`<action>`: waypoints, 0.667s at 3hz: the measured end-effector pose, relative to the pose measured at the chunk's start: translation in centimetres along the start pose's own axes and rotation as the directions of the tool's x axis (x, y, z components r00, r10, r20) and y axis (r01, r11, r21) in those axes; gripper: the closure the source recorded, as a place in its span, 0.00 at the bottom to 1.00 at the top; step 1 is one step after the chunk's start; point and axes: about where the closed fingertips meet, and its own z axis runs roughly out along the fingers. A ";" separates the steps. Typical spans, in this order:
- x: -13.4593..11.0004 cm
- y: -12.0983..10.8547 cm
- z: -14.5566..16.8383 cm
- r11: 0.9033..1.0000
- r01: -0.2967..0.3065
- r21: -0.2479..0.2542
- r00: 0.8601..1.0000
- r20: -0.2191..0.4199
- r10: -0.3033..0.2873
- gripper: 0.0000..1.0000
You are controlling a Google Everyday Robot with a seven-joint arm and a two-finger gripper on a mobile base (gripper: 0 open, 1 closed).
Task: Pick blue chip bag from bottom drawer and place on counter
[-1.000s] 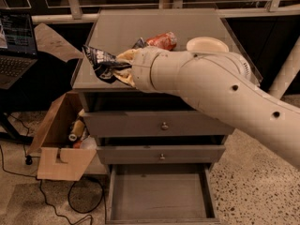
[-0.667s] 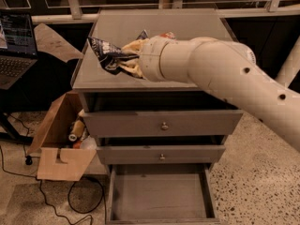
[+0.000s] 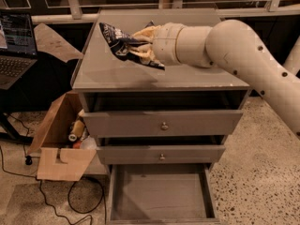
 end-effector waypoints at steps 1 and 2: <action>2.0 -0.6 0.4 1.000 -0.030 -0.002 1.000 -0.005 0.030 1.00; 3.8 -0.2 1.0 0.999 -0.041 -0.007 0.997 -0.067 0.040 1.00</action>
Offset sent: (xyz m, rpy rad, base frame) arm 0.0370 -0.0297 -0.0448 -0.0694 0.0962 -0.1266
